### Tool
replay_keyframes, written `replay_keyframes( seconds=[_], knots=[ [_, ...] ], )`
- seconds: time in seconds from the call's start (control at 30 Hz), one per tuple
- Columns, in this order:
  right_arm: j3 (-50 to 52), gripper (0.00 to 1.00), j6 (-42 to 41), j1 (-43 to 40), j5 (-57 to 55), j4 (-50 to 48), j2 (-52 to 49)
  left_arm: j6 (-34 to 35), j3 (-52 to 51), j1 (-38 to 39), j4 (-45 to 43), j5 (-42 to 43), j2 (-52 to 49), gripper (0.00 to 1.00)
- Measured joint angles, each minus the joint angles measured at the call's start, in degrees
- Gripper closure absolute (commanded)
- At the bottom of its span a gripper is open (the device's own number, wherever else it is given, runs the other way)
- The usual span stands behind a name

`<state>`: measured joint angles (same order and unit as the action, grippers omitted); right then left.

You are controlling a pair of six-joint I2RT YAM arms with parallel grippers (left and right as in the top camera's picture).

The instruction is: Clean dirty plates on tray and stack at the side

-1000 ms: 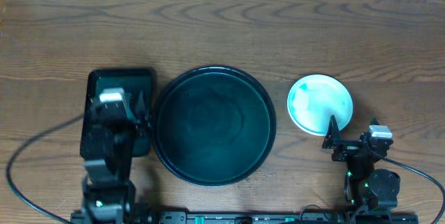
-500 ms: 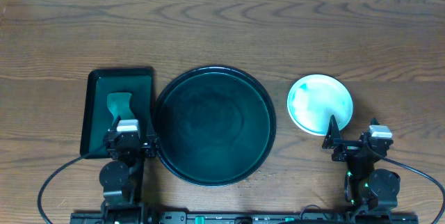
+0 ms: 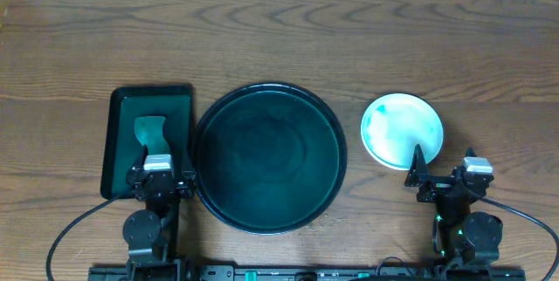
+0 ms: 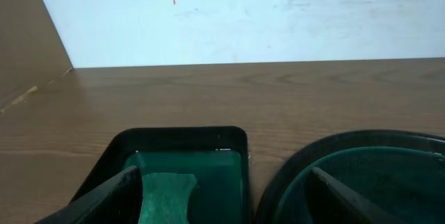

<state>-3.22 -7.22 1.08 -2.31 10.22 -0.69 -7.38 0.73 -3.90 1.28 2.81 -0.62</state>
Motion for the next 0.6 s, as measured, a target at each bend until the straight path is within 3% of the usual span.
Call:
replay_keyframes(
  seconds=[0.6],
  knots=[
    [0.0, 0.01, 0.0, 0.0, 0.0, 0.0, 0.0, 0.0, 0.0, 0.0, 0.0, 0.0, -0.6, 0.25]
  ],
)
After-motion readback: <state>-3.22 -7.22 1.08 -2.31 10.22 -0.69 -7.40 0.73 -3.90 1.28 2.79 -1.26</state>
